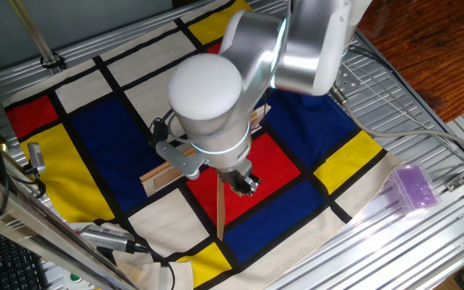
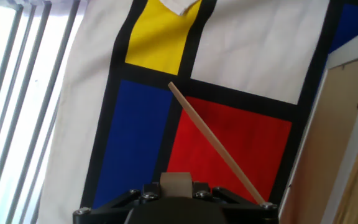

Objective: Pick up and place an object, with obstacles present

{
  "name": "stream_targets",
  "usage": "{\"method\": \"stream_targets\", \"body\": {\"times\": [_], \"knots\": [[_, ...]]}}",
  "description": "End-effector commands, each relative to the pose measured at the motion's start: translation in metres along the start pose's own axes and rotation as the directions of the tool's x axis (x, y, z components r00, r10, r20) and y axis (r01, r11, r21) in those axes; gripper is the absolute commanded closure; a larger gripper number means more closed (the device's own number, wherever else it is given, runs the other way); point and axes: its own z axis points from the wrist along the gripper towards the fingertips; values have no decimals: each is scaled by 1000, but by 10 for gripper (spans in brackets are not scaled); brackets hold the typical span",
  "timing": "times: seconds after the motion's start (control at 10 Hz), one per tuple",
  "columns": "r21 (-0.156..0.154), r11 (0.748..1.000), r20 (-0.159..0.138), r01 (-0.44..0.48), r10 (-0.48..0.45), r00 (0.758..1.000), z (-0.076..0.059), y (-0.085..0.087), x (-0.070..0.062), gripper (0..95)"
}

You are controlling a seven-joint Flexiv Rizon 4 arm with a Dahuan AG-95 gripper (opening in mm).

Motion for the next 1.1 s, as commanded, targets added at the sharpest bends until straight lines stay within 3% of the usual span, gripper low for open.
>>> {"method": "stream_targets", "body": {"times": [0.1,0.4,1.0,1.1], "knots": [[-49,997,27,62,-61,998,1,0,-1,950],[-46,994,28,95,-93,995,1,0,-1,950],[-17,999,27,39,-39,999,1,0,-1,950],[-16,999,31,35,-34,999,8,4,-9,950]]}}
